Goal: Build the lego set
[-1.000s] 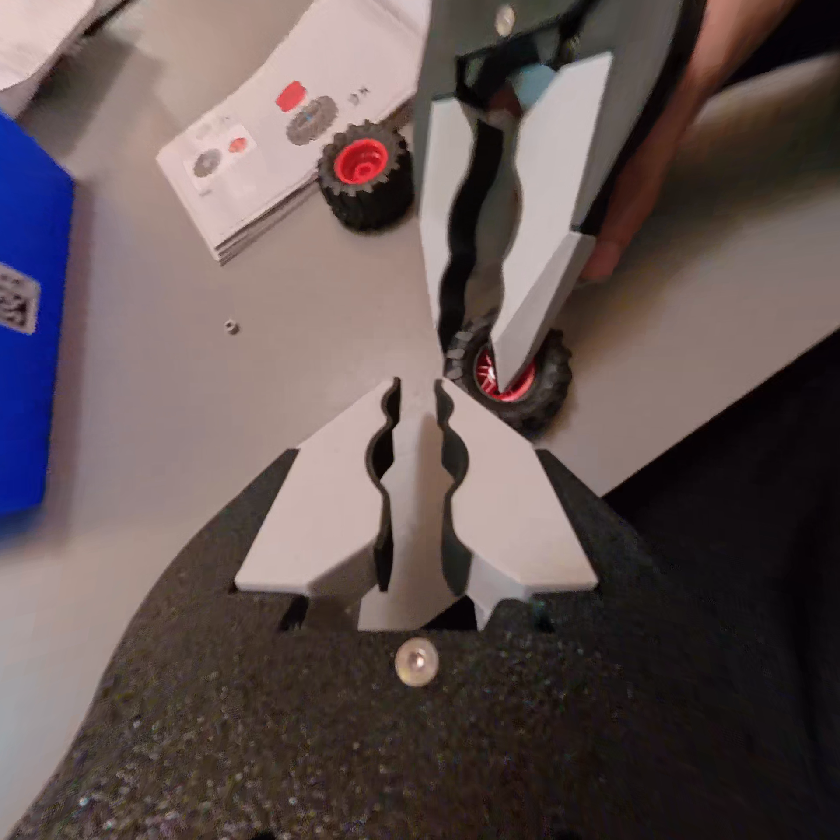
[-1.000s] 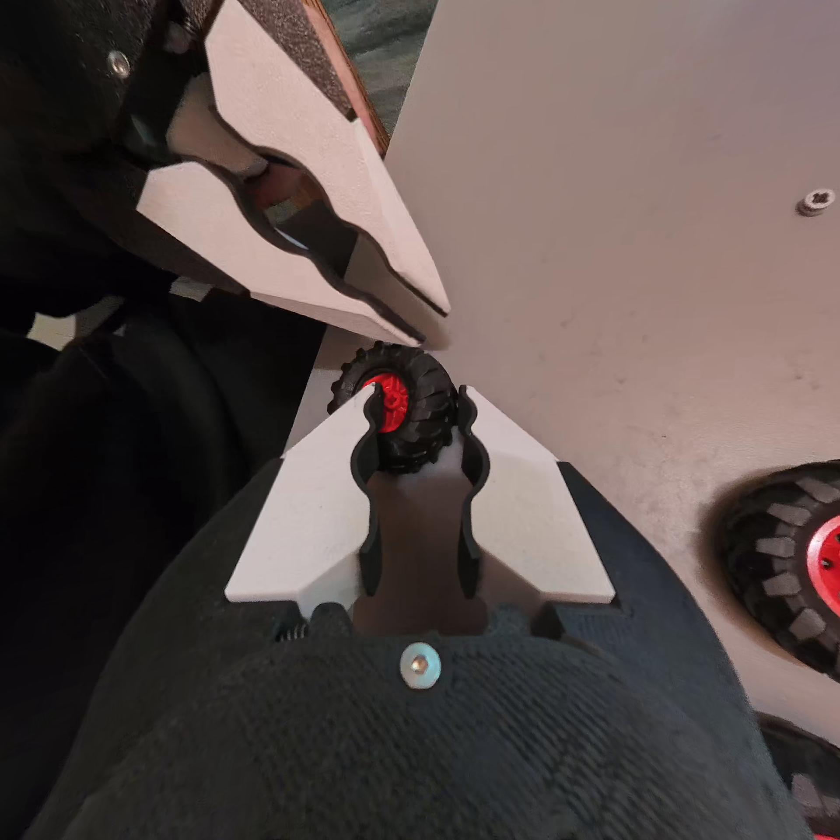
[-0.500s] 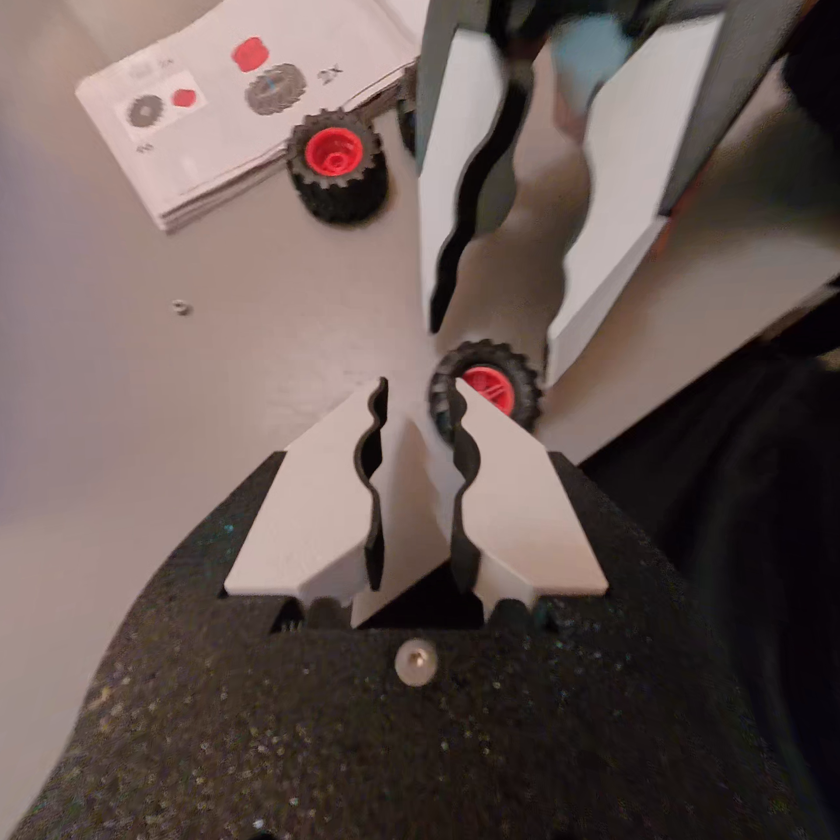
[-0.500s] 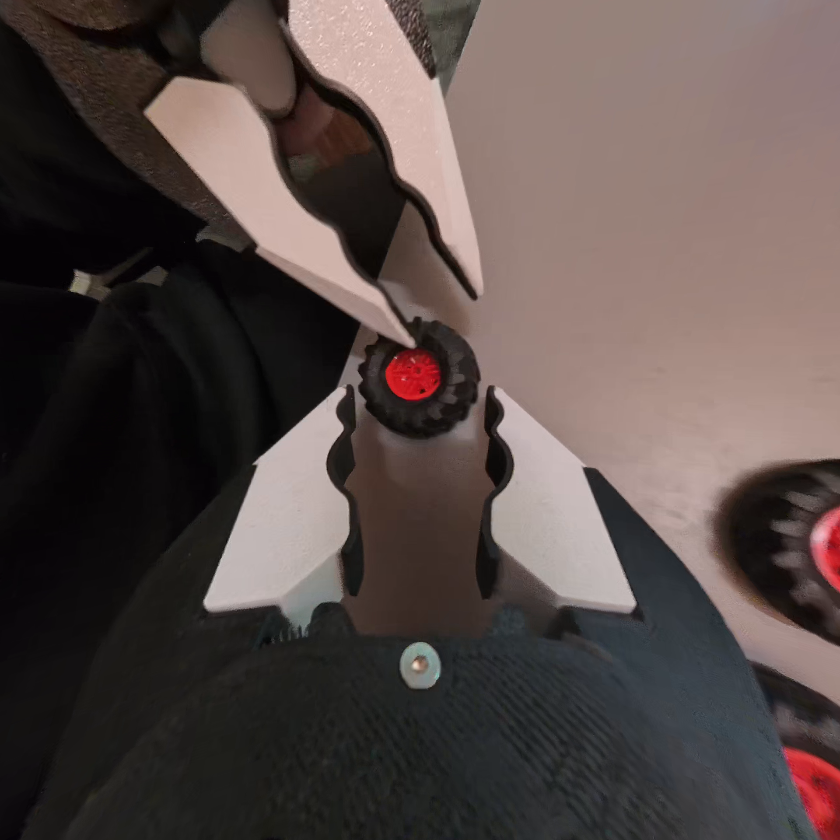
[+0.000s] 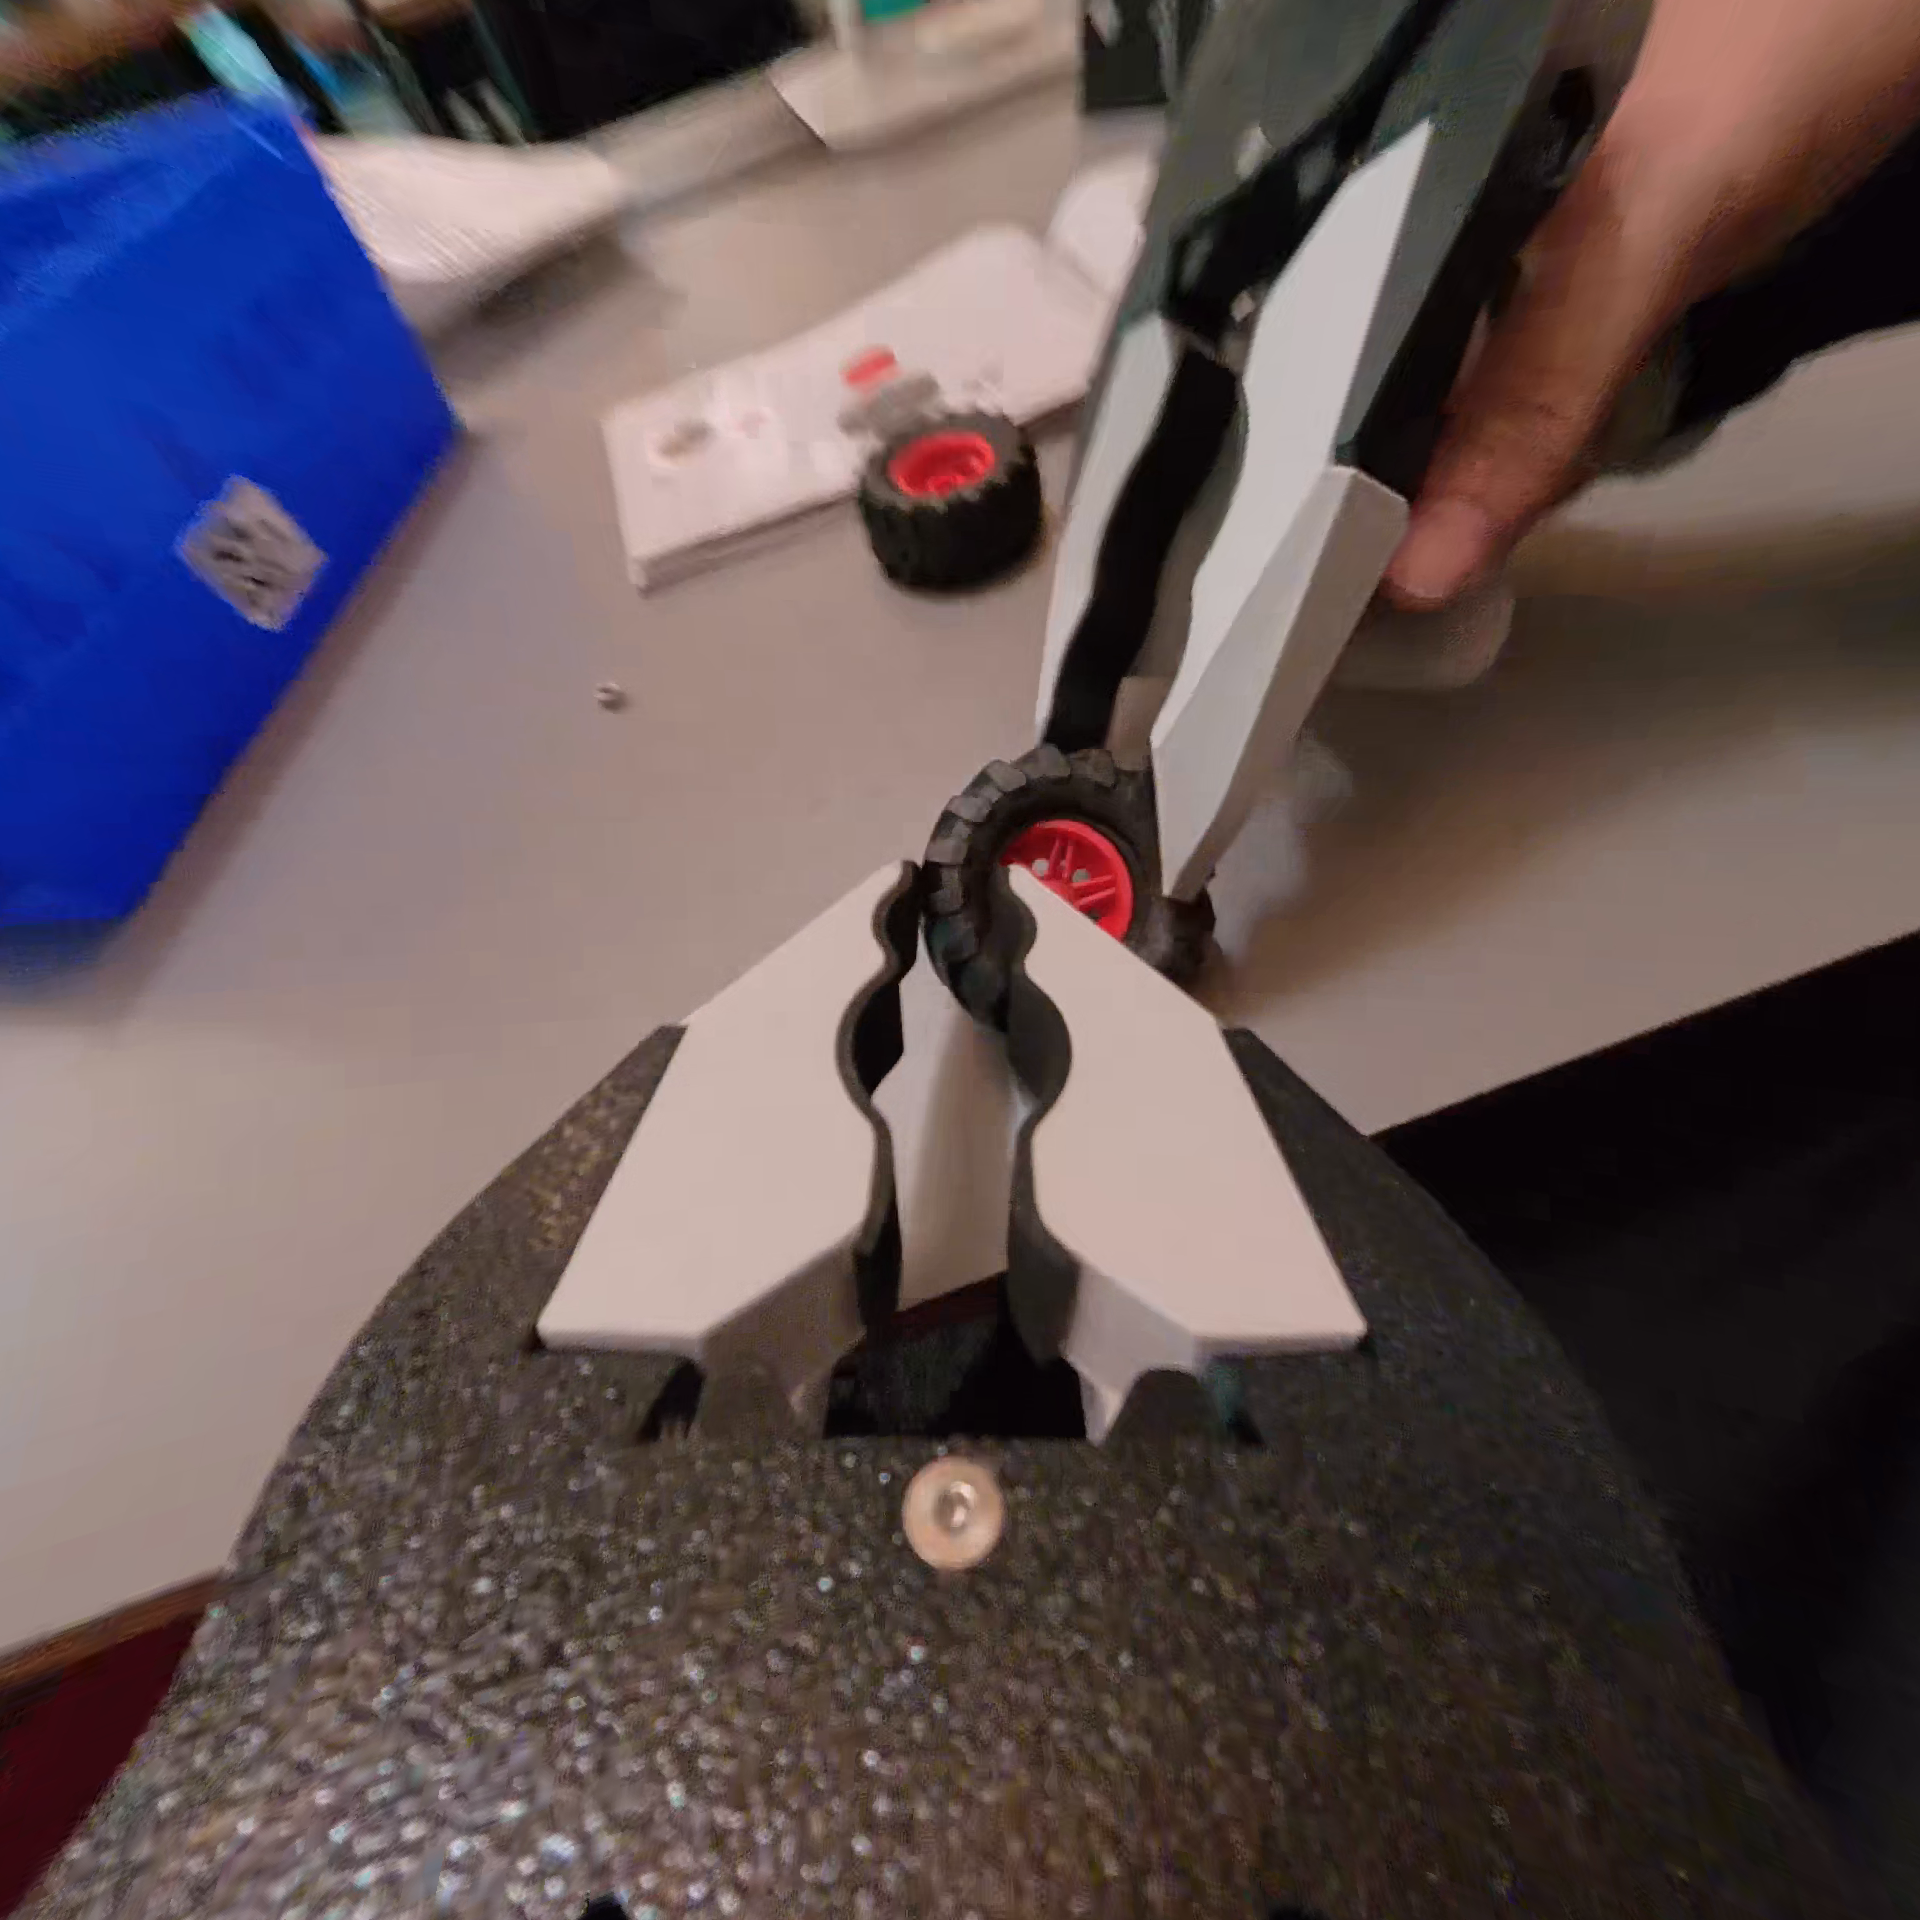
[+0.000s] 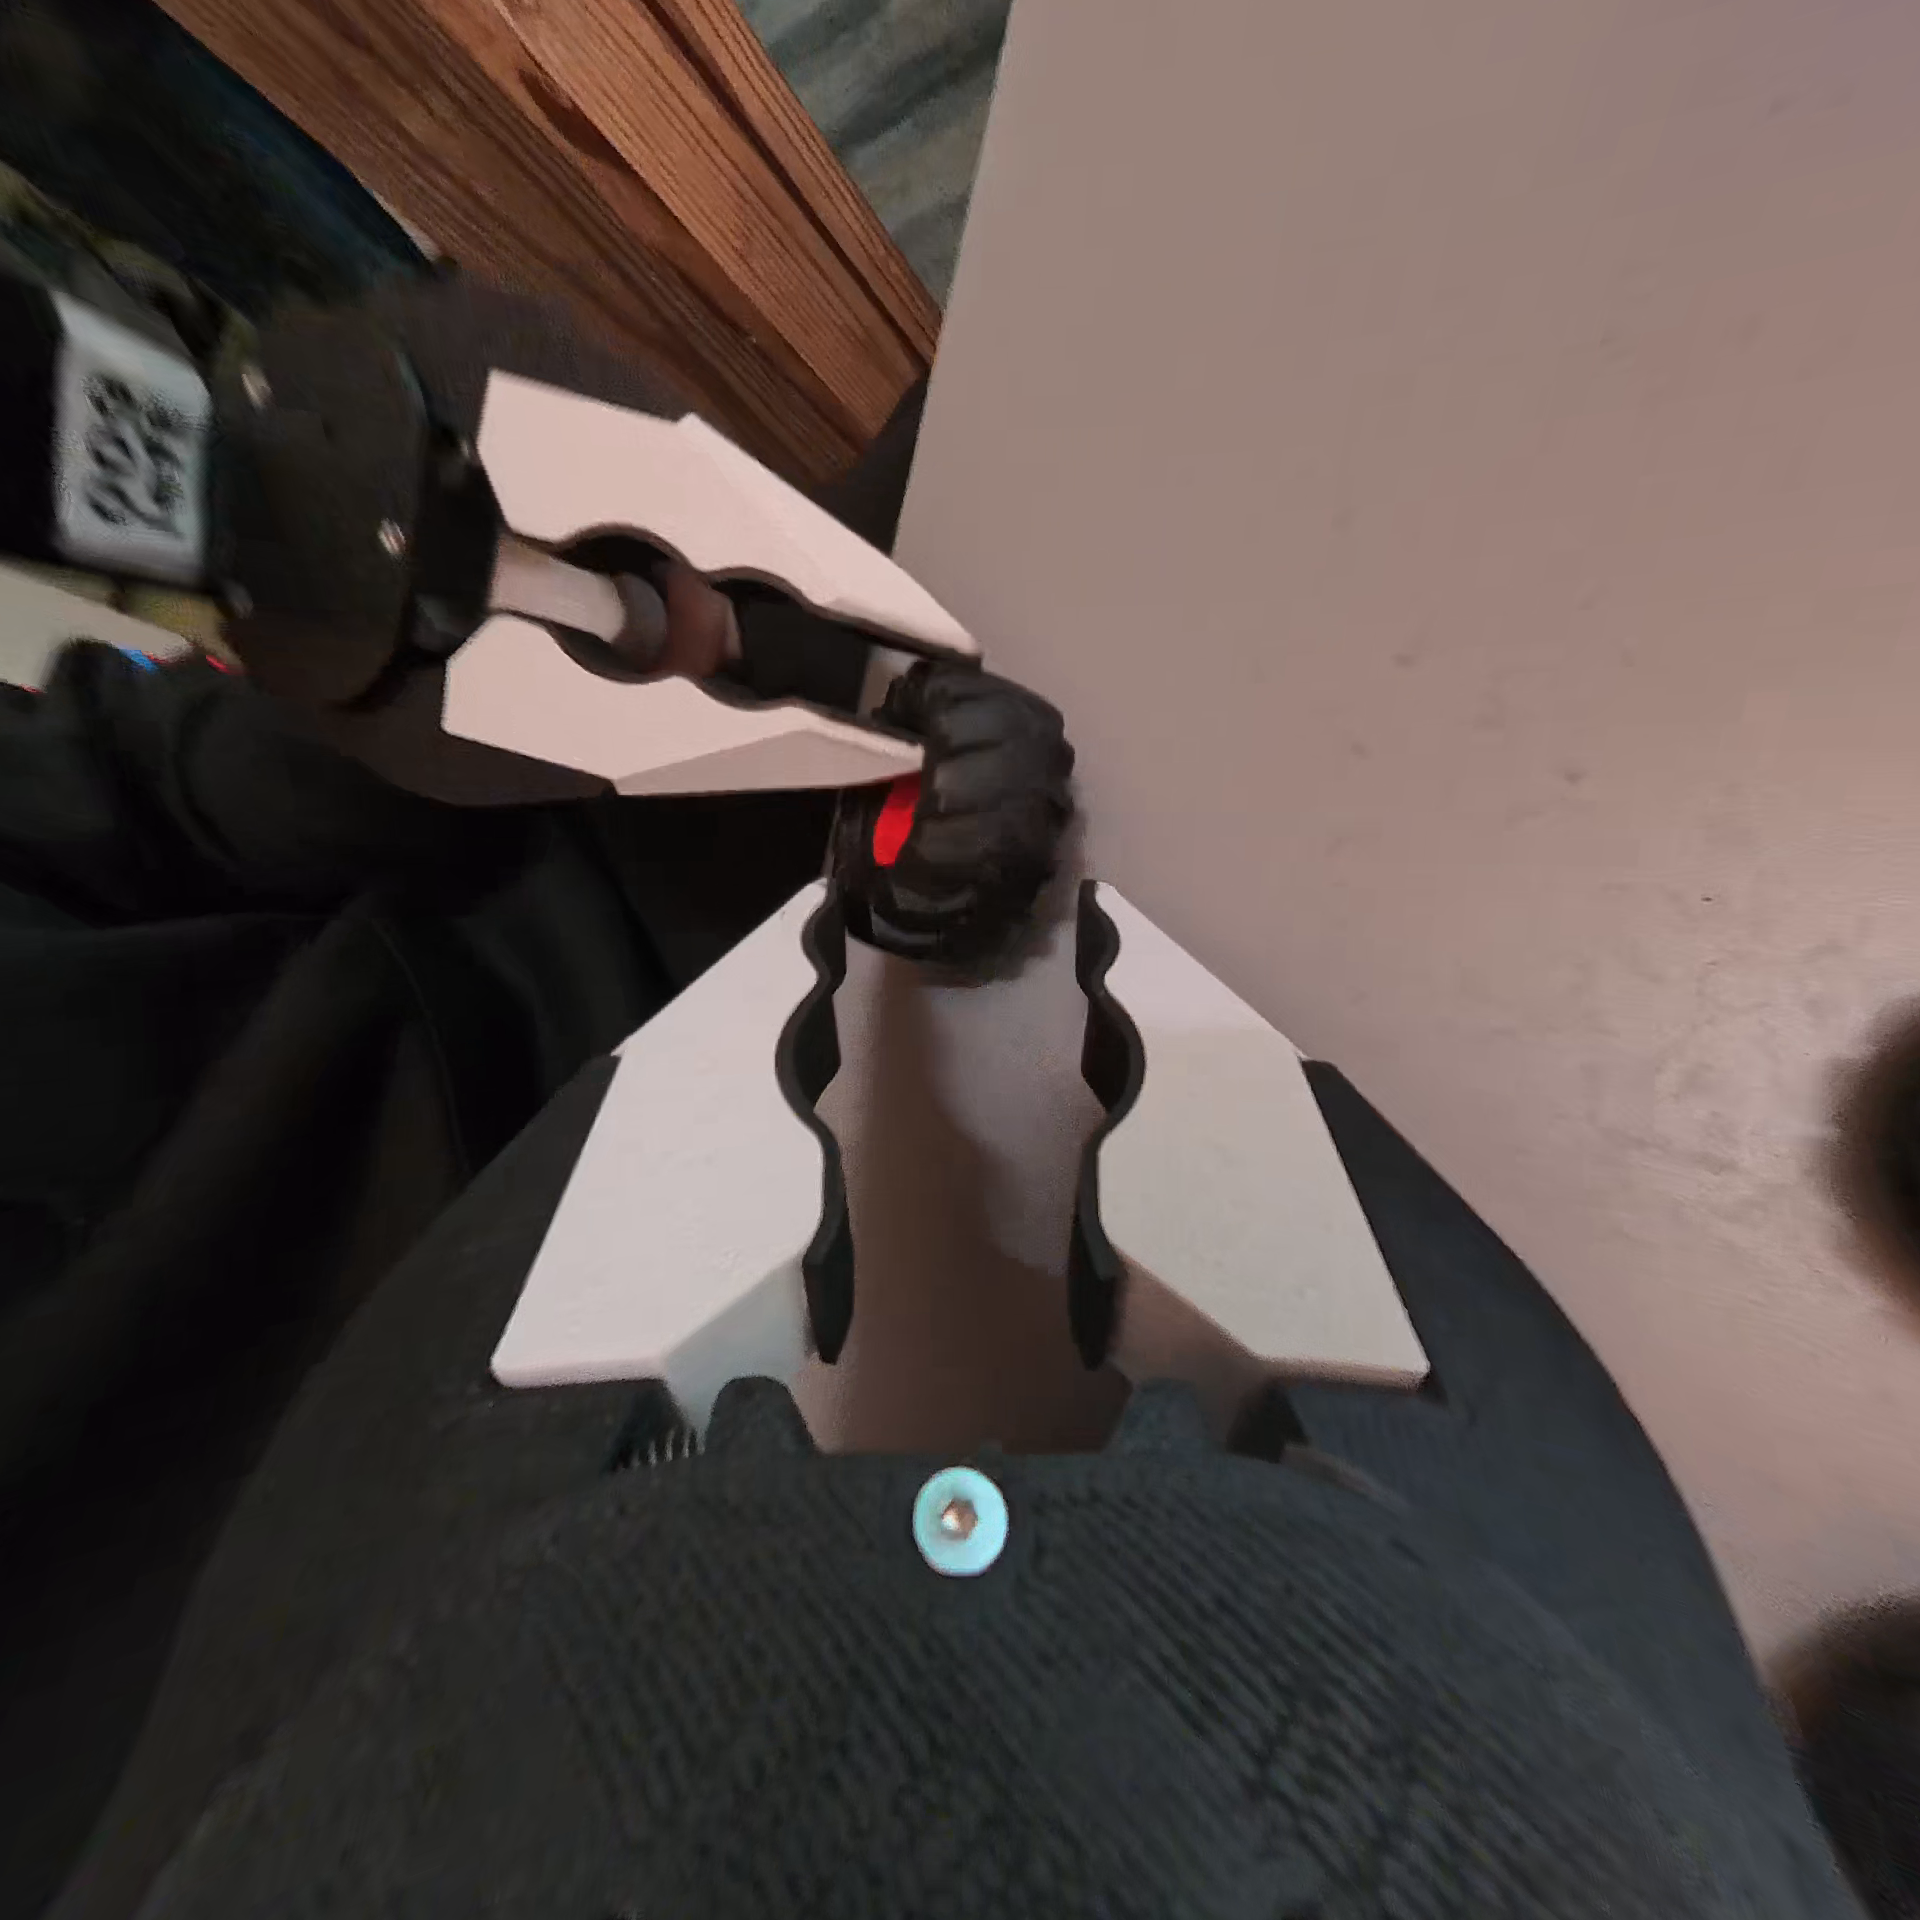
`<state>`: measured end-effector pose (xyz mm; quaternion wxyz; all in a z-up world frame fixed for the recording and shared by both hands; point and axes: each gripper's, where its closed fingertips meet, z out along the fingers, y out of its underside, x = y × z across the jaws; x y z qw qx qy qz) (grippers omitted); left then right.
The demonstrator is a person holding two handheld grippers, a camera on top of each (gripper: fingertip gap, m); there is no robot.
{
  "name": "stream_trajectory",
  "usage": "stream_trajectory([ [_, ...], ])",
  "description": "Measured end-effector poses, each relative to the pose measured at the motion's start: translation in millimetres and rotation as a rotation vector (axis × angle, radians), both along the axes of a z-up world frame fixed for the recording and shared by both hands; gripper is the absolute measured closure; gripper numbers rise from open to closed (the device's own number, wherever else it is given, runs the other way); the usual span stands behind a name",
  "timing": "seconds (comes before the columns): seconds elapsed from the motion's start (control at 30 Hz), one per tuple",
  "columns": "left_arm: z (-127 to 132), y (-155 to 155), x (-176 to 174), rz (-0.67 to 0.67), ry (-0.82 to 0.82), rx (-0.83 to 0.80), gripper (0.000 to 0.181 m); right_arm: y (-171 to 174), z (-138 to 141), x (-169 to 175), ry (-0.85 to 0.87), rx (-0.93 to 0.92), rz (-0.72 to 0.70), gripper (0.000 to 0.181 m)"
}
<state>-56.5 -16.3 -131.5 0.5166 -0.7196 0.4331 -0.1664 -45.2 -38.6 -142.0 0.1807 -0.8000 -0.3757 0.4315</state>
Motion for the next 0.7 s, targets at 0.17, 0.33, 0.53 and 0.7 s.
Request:
stream_trajectory([
  [0.17,32,-2,-18,0.115,-0.080,0.241,0.171,1,33,-31,0.347,0.028,-0.146,0.146],
  [0.33,46,-3,-14,0.138,-0.126,0.319,0.171,8,41,-25,0.281,0.309,-0.295,0.154],
  [0.53,41,-13,6,0.033,-0.136,0.266,0.171,1,32,-2,0.059,0.453,-0.417,0.154],
  [0.7,9,-38,32,-0.083,-0.036,0.106,0.169,-30,-2,26,-0.162,0.332,-0.391,0.155],
])
